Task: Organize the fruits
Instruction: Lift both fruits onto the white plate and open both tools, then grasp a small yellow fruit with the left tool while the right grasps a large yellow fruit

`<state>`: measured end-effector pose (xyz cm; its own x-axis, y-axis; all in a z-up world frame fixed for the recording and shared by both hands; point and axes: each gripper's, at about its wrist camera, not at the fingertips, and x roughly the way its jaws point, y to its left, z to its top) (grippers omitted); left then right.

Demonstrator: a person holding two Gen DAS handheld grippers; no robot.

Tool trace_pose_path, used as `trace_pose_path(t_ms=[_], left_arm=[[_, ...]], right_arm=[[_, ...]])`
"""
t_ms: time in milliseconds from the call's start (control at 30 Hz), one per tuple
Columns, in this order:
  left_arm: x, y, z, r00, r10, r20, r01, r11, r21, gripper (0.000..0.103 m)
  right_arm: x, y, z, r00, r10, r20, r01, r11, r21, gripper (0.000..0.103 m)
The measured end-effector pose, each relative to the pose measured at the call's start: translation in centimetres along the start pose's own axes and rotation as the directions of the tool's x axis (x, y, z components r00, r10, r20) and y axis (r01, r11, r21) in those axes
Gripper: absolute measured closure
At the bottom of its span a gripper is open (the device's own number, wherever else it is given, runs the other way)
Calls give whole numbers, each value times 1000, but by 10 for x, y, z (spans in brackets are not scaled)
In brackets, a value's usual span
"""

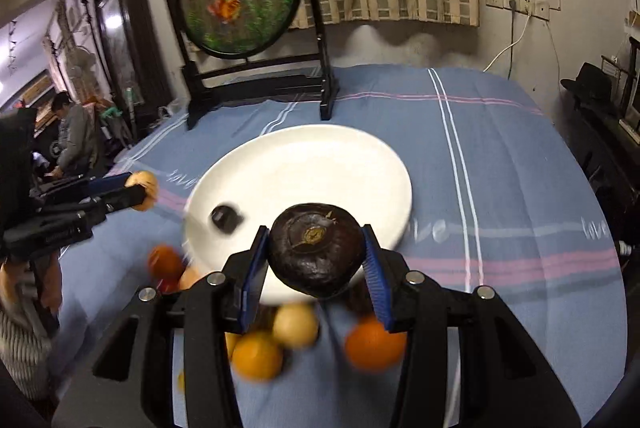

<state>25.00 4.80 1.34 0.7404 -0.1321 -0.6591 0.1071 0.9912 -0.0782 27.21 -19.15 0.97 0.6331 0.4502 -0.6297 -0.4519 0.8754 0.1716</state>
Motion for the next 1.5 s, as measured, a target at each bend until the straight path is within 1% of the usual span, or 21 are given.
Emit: trace_pose_path(t_ms=[67,133,267,333,367,400,433,467,600,667,800,867,933,967,1000,1033,1100,1167,1267,1367,1500], left_arm=[[24,-10,8,1000,-6,-21,6,1000,-2,61],[48,-18,15,999,20,-37,-19,1000,18,61],[80,-19,18,997,30,-77,-29,1000,13,60],[90,-15,18,995,45,-92,-44,999,13,58],[93,-13,18,995,49,-92,-48,999,8,45],[93,-11,18,995,39,-94,-39,999,-4,38],[91,-9,19,996,34,-82,-35,999,-11,29],[88,-8,18,997,41,-66,-42,999,-8,25],[81,-11,16,993,114,-29,-113,993,36,18],[74,-13,14,991,135,-7,-135,990,45,12],[45,-22,8,978,192,87,-198,978,70,5],[30,-27,4,973,199,121,-210,974,86,2],[16,-32,-5,971,197,132,-211,972,104,2],[10,-33,-12,972,196,132,-211,971,111,2],[4,-34,-20,971,199,130,-214,970,116,2],[-2,-33,-30,972,200,123,-214,970,118,2],[-12,-30,-50,979,179,95,-190,975,118,2],[-23,-25,-69,986,151,68,-157,982,106,2],[-44,-19,-105,999,52,13,-53,994,96,2],[-52,-22,-124,999,8,-45,-3,993,121,2],[-56,-39,-134,998,-8,-61,20,980,200,2]], right_arm=[[27,1,13,1000,-6,-18,6,1000,-2,57],[54,-1,23,999,-5,-50,5,1000,12,57],[93,-5,28,992,-7,-125,9,1000,13,57],[102,-7,27,988,-13,-152,14,1000,4,51],[103,-7,27,987,-24,-160,23,1000,-6,39],[100,-8,28,988,-39,-146,38,999,-15,33],[98,-8,28,990,-46,-130,43,999,-21,33],[97,-8,29,991,-47,-124,44,999,-26,33],[99,-10,27,990,-49,-133,47,999,-14,33],[95,-12,24,990,-37,-139,39,999,12,33],[74,-16,17,993,-21,-115,28,998,60,32],[57,-16,11,997,-12,-82,19,996,88,30],[39,-16,3,999,-6,-45,12,993,114,22],[30,-16,-2,1000,-11,-26,14,992,123,12],[17,-14,-10,1000,-17,-2,17,991,131,8],[10,-13,-14,1000,-15,12,14,991,133,7],[-10,-10,-29,999,4,43,-11,989,147,6],[-26,-11,-45,997,21,76,-34,984,177,2],[-41,-14,-65,995,50,86,-68,973,219,1],[-48,-17,-76,993,77,94,-99,962,254,1],[-44,-13,-76,992,103,78,-120,959,257,1]])
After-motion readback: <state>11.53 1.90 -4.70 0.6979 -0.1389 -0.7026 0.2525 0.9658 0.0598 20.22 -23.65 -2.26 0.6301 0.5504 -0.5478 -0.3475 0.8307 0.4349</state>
